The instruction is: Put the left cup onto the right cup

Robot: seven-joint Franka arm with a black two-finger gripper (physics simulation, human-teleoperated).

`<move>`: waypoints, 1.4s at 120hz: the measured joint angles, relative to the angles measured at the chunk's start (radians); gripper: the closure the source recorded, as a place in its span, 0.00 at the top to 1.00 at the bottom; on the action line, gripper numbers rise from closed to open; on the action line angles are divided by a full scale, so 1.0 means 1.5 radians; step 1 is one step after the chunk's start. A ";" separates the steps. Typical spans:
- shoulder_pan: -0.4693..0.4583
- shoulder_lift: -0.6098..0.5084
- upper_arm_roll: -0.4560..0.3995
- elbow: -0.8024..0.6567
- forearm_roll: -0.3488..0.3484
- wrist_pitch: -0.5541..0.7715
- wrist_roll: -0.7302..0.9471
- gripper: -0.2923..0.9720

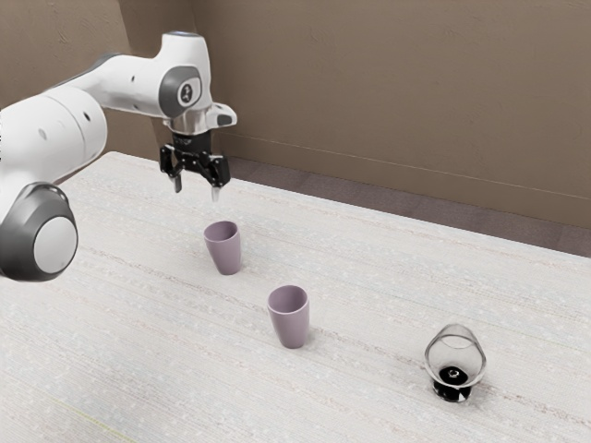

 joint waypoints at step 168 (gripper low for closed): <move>0.001 0.026 -0.016 -0.148 -0.001 0.198 -0.002 0.18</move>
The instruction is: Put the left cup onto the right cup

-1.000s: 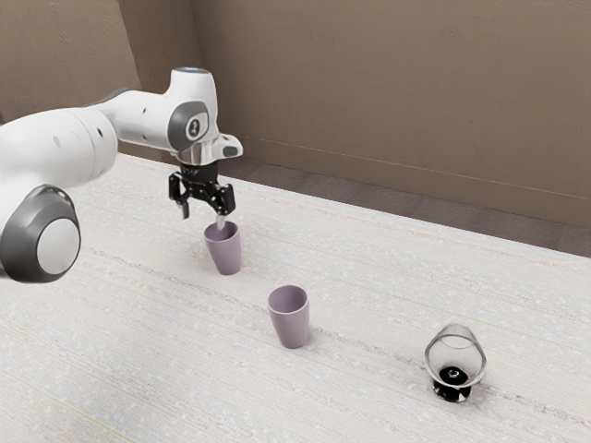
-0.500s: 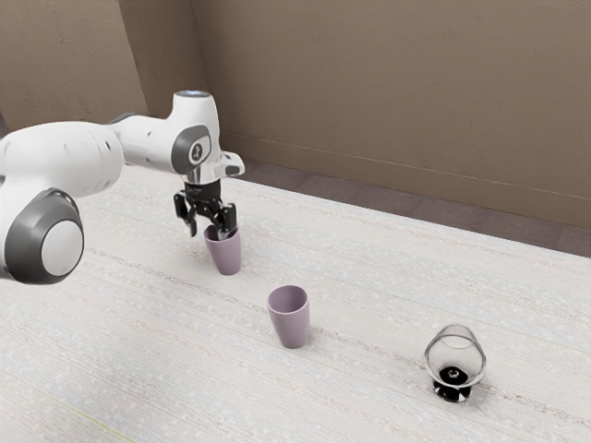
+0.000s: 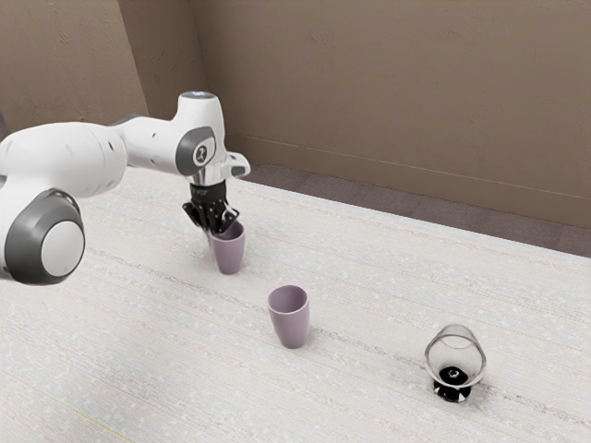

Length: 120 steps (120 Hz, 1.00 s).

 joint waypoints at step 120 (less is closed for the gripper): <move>-0.082 -0.279 -0.158 -0.244 0.021 -0.018 -0.107 0.15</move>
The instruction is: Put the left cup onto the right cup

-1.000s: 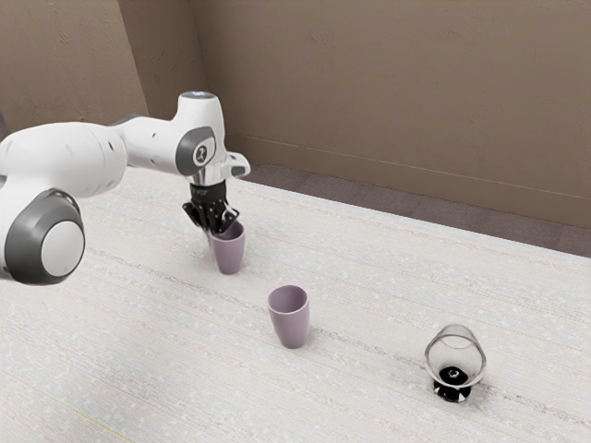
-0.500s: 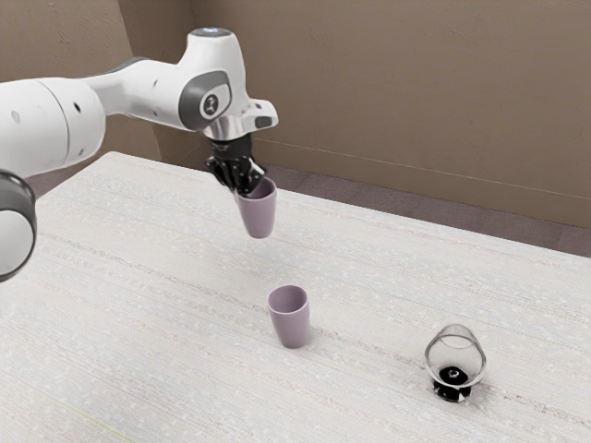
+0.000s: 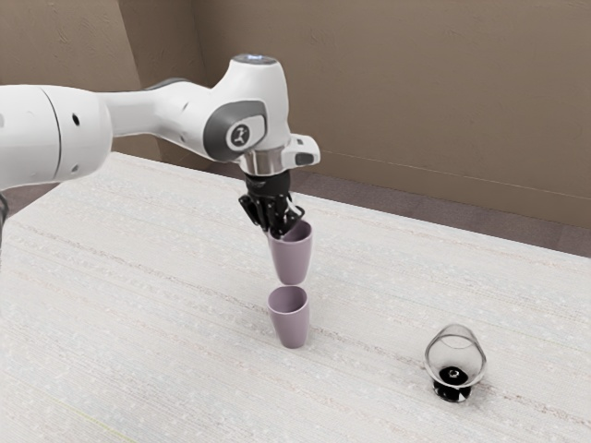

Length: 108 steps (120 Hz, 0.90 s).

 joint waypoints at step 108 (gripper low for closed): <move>-0.005 -0.051 -0.001 -0.154 0.005 0.120 -0.107 0.37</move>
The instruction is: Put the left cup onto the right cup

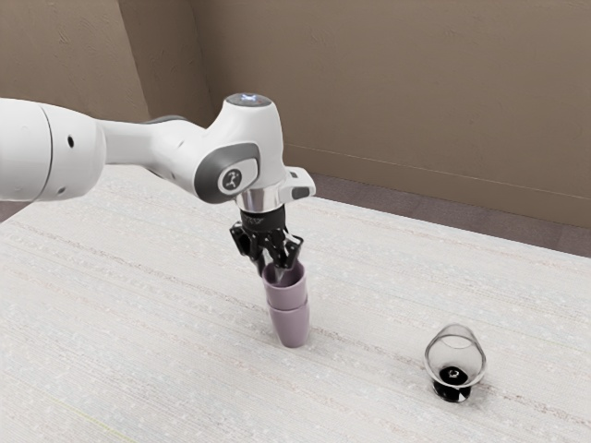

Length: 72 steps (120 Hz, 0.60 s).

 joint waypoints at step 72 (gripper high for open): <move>0.011 -0.159 0.085 0.097 0.006 -0.191 0.087 0.75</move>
